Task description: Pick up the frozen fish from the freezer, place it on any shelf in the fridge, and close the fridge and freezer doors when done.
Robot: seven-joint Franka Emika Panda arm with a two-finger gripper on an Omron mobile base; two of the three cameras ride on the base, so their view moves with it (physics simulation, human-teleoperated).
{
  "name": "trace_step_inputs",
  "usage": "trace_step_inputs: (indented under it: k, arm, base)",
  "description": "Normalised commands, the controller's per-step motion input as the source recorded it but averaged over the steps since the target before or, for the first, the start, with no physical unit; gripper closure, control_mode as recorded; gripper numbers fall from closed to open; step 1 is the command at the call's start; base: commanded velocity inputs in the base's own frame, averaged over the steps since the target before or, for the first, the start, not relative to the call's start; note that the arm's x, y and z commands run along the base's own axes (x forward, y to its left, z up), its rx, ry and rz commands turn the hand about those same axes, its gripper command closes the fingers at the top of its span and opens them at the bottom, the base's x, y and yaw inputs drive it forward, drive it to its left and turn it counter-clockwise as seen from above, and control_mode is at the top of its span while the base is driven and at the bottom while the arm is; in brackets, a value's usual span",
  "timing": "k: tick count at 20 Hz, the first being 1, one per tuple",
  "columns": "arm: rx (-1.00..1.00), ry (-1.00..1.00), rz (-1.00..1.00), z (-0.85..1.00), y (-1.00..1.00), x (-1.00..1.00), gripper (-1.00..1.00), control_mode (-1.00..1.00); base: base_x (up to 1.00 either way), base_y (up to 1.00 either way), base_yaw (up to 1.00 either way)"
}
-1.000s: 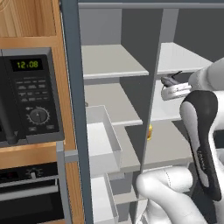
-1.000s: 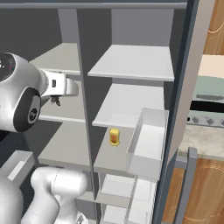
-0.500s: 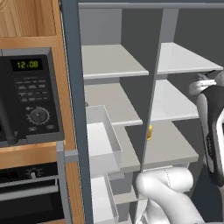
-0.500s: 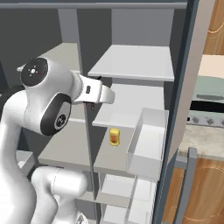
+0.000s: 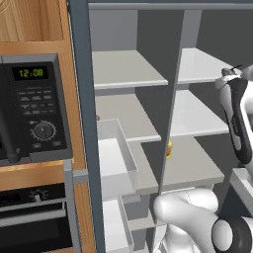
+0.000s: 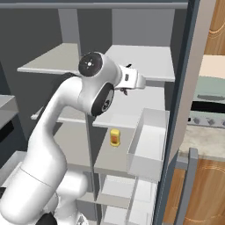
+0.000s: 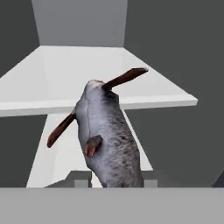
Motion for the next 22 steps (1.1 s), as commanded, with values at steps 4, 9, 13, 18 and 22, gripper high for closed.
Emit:
trace_step_inputs:
  k: [4, 9, 13, 18, 22]
  arm:
    - [0.05, 0.0, 0.15, 0.15, -0.34, 1.0, 1.0, -1.0]
    - [0.01, 0.03, 0.01, 0.19, -0.04, 1.0, 1.0, -1.0]
    - [0.0, 0.07, 0.0, 0.03, 0.0, 1.0, 1.0, -1.0]
    - [0.0, 0.01, 0.0, 0.0, 0.02, 1.0, -1.0, -1.0]
    - [-0.01, 0.0, 0.0, 0.0, 0.23, 0.76, -1.0, -1.0]
  base:
    - [0.0, 0.0, 0.0]
    - [0.0, 0.0, 0.0]
    - [0.0, 0.0, 0.0]
    - [0.0, 0.0, 0.0]
    - [0.0, 0.0, 0.0]
